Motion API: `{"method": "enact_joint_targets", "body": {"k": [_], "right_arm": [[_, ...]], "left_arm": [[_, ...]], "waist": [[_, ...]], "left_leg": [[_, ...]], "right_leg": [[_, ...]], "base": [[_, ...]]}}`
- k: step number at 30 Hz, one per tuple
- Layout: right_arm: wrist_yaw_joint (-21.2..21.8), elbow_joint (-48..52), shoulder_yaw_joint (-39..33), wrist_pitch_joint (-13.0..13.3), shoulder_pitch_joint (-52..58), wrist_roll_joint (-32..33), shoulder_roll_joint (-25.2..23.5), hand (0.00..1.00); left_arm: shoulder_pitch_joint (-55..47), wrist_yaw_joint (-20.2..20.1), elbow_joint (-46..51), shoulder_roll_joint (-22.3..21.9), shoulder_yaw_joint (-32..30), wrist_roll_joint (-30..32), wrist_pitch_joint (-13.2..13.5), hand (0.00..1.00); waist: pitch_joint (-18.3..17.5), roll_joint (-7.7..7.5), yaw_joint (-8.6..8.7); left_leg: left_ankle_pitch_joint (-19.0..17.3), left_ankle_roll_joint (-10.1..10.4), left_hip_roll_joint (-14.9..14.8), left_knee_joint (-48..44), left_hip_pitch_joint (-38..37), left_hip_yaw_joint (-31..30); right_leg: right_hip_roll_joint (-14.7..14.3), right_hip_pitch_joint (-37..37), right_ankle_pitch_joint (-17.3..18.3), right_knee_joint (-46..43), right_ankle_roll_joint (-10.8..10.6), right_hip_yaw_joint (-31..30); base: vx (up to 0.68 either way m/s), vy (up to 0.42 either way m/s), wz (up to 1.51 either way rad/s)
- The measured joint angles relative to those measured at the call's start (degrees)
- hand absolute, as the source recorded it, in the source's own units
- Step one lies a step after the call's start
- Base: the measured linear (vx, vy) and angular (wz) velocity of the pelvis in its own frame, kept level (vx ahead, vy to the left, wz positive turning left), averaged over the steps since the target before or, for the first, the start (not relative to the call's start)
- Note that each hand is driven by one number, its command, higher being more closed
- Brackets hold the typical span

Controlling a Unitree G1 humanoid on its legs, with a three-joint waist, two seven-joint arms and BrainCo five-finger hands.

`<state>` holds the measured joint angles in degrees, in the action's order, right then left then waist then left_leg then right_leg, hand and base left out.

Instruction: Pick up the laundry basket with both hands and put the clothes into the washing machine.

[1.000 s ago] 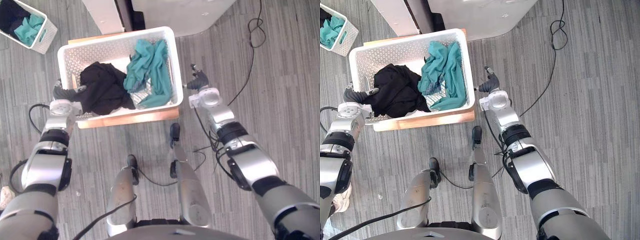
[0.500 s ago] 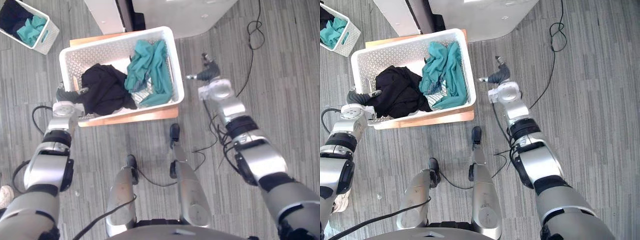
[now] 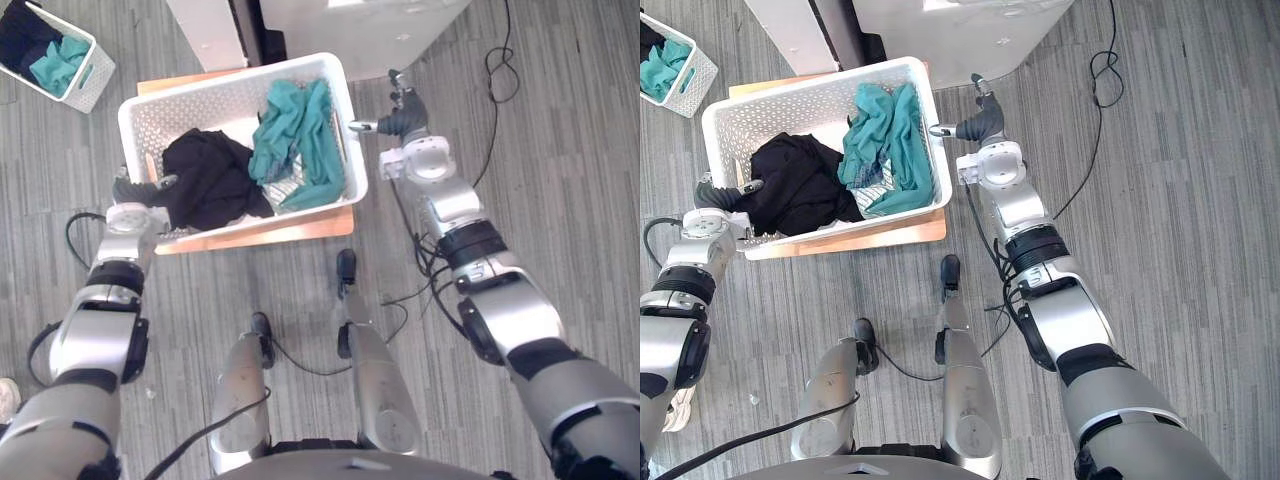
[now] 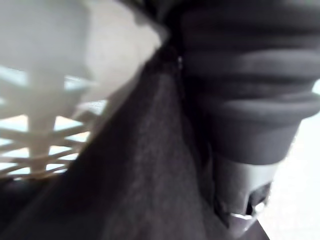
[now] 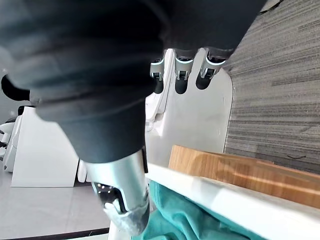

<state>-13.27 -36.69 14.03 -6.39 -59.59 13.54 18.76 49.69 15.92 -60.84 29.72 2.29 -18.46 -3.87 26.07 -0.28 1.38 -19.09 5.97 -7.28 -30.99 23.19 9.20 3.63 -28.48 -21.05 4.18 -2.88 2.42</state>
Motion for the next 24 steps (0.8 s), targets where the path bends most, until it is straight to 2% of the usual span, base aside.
{"method": "enact_joint_targets", "body": {"k": [9, 20, 24], "right_arm": [[0.0, -0.8, 0.4, -0.1, 1.7, -0.4, -2.2, 0.0], [0.2, -6.7, 0.5, -0.1, 3.3, -0.5, -5.5, 0.0], [0.2, -7.2, 0.6, -0.1, 3.6, -2.7, -7.0, 0.0]], "left_arm": [[0.0, 0.5, 1.2, -0.4, -0.1, 0.0, 0.0, 0.0], [0.1, 1.4, 2.8, -0.7, 0.1, 0.0, 0.5, 0.0], [-0.4, 1.9, 2.9, -0.5, 0.1, 0.0, 0.7, 0.0]], "waist": [[-0.1, -0.12, -0.46], [-0.1, -0.17, -0.79], [-1.4, -1.08, -0.93]], "left_leg": [[0.0, 0.0, 0.0, 0.0, 0.9, -0.4], [0.3, 0.2, 0.0, 0.1, 1.8, -1.4], [0.4, 0.3, 0.0, 0.1, 2.1, -1.2]], "right_leg": [[0.1, -0.3, 0.0, -0.1, -0.1, 0.3], [0.1, -0.7, 0.1, -0.1, -0.1, 1.1], [0.1, -1.6, 0.0, -0.1, -0.1, 0.9]], "base": [[-0.12, 0.014, 0.02], [-0.11, 0.015, 0.04], [-0.11, 0.013, -0.02]]}}
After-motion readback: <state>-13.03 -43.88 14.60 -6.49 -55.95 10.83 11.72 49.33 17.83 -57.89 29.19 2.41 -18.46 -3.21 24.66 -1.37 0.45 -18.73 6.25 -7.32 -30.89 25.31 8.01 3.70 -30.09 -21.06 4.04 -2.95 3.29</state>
